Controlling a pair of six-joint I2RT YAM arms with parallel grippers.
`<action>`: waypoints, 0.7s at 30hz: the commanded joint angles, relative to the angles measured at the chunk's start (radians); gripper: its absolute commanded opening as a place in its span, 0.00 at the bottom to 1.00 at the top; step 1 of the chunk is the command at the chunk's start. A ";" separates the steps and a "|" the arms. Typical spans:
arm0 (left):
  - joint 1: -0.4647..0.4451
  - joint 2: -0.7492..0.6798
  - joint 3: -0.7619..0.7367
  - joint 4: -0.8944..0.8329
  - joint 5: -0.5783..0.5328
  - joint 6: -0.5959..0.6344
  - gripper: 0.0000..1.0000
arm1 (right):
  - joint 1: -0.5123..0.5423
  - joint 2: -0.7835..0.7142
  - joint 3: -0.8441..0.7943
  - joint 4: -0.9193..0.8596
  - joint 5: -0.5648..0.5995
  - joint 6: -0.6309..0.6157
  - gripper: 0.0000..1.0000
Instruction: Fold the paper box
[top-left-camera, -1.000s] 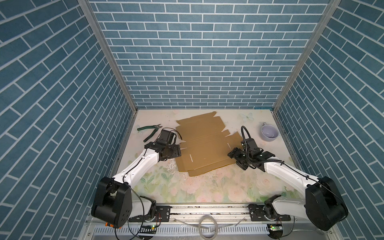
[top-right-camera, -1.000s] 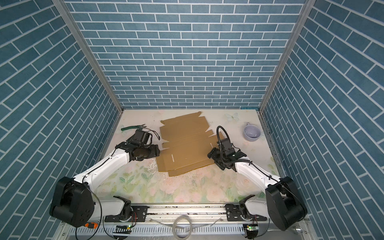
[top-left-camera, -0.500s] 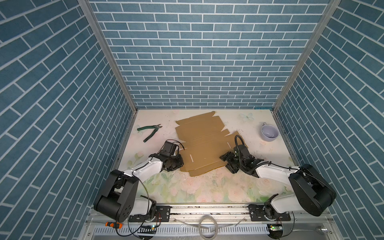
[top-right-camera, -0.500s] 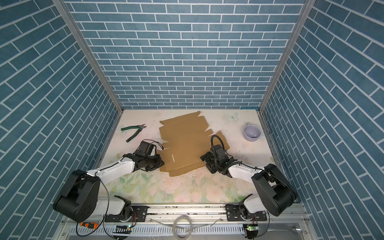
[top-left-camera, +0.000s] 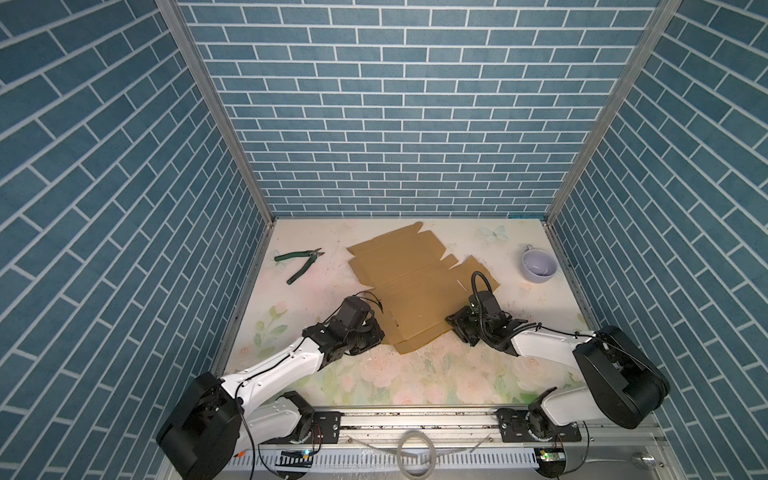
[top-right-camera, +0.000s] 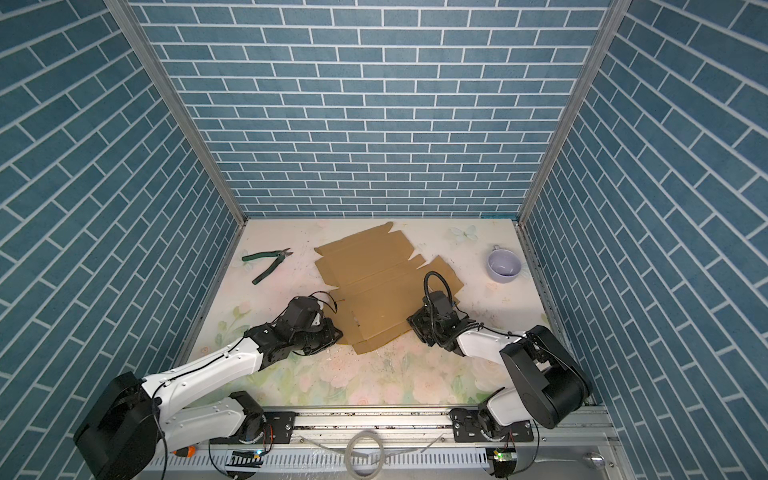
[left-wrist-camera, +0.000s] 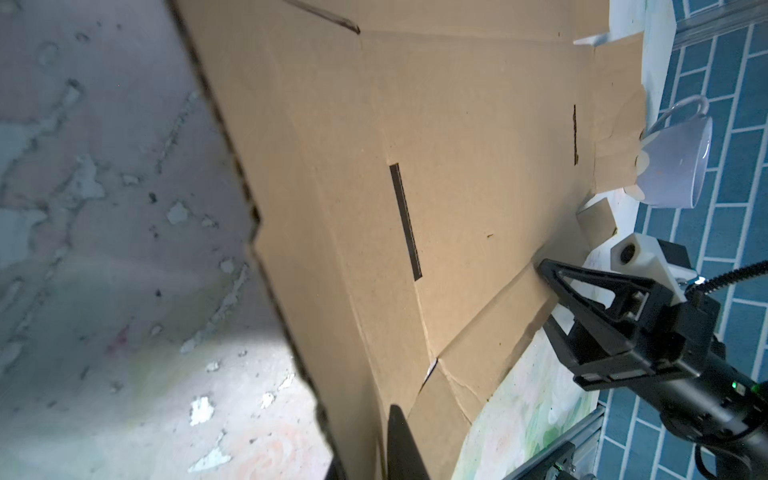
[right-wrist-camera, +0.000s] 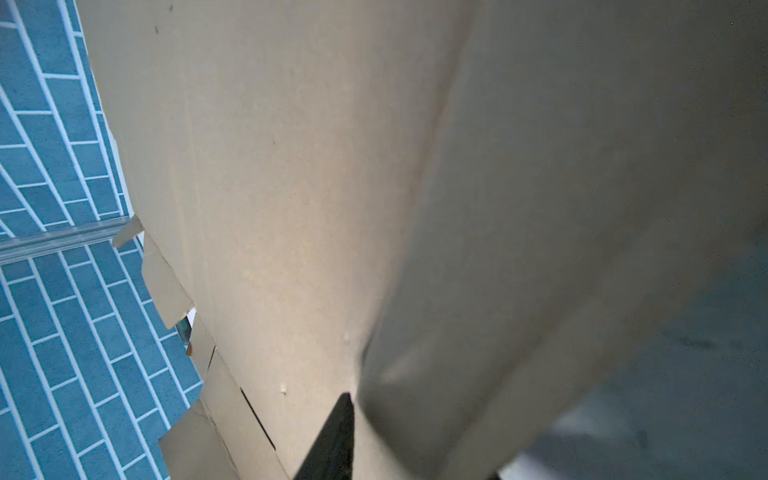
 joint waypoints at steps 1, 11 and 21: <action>-0.060 -0.030 0.024 -0.058 -0.047 -0.027 0.14 | -0.036 -0.035 0.064 -0.114 0.011 -0.149 0.24; -0.067 -0.106 0.266 -0.426 -0.176 0.188 0.48 | -0.133 0.053 0.321 -0.475 -0.168 -0.687 0.10; 0.127 -0.053 0.471 -0.445 -0.119 0.457 0.55 | -0.147 0.182 0.758 -1.049 -0.052 -1.148 0.07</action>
